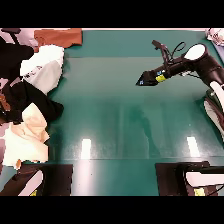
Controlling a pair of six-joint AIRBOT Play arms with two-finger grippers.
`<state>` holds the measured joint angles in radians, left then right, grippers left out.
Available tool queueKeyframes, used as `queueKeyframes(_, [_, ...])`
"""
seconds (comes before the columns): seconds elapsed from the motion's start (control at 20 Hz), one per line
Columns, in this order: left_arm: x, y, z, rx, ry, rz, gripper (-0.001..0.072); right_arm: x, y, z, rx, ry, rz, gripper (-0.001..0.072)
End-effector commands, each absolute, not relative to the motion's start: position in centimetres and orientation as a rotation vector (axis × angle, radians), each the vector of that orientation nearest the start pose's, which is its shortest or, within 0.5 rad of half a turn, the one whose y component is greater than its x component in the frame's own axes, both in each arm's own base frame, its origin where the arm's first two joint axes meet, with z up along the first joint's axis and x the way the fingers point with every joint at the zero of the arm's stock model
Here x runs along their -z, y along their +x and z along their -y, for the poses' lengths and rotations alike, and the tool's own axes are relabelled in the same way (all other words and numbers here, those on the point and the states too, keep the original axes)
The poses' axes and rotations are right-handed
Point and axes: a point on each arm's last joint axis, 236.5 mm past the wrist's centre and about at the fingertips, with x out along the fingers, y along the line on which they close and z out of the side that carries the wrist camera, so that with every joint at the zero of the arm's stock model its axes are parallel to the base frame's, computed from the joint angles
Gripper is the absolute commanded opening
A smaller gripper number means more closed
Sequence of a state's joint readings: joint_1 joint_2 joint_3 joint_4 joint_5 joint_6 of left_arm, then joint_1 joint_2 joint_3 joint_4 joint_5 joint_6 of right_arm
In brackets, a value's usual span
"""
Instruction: Fold the shirts.
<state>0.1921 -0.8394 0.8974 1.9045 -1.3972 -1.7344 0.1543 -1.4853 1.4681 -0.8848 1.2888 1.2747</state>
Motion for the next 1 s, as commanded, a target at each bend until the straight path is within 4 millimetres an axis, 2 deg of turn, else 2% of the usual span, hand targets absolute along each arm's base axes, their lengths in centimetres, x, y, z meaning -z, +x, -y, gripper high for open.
queueKeyframes(0.0, [-4.9,23.4,-12.5,-0.468,-0.012,-1.318,0.0720,-7.5,40.4,-22.4,-0.765,0.233,-1.182,0.0314])
queueKeyframes(0.1, [-4.0,23.4,-12.1,-0.432,-0.003,-1.331,0.0720,-7.6,40.3,-23.2,-0.777,0.224,-1.176,0.0318])
queueKeyframes(0.25, [-0.9,21.7,-11.4,-0.413,-0.006,-1.411,0.0720,-7.5,39.5,-23.9,-0.799,0.212,-1.193,0.0321])
queueKeyframes(0.3, [-0.2,21.6,-11.4,-0.413,-0.010,-1.413,0.0664,-7.5,39.4,-23.9,-0.801,0.212,-1.195,0.0321])
queueKeyframes(0.4, [0.3,22.9,-11.5,-0.399,0.001,-1.356,0.0217,-7.4,39.2,-23.9,-0.805,0.210,-1.205,0.0321])
queueKeyframes(0.45, [0.1,24.0,-11.6,-0.392,0.004,-1.311,0.0104,-7.4,38.9,-23.9,-0.809,0.208,-1.214,0.0321])
queueKeyframes(0.5, [-0.1,24.9,-11.5,-0.383,0.001,-1.275,0.0024,-7.4,38.8,-23.9,-0.812,0.207,-1.220,0.0321])
queueKeyframes(0.55, [-0.3,25.3,-11.4,-0.378,-0.003,-1.256,0.0024,-7.4,38.8,-23.9,-0.811,0.209,-1.221,0.0321])
queueKeyframes(0.65, [-0.7,24.5,-11.4,-0.392,-0.017,-1.289,0.0023,-7.4,38.9,-23.9,-0.803,0.216,-1.218,0.0321])
queueKeyframes(0.7, [-1.5,23.7,-11.2,-0.402,-0.036,-1.317,0.0023,-7.4,39.1,-23.9,-0.799,0.217,-1.212,0.0321])
queueKeyframes(0.8, [-4.8,22.8,-9.3,-0.388,-0.131,-1.305,0.0023,-7.5,39.4,-23.9,-0.793,0.219,-1.200,0.0321])
queueKeyframes(0.95, [-13.6,22.6,-5.9,-0.289,-0.174,-1.102,0.0022,-7.7,40.2,-23.8,-0.779,0.232,-1.171,0.0321])
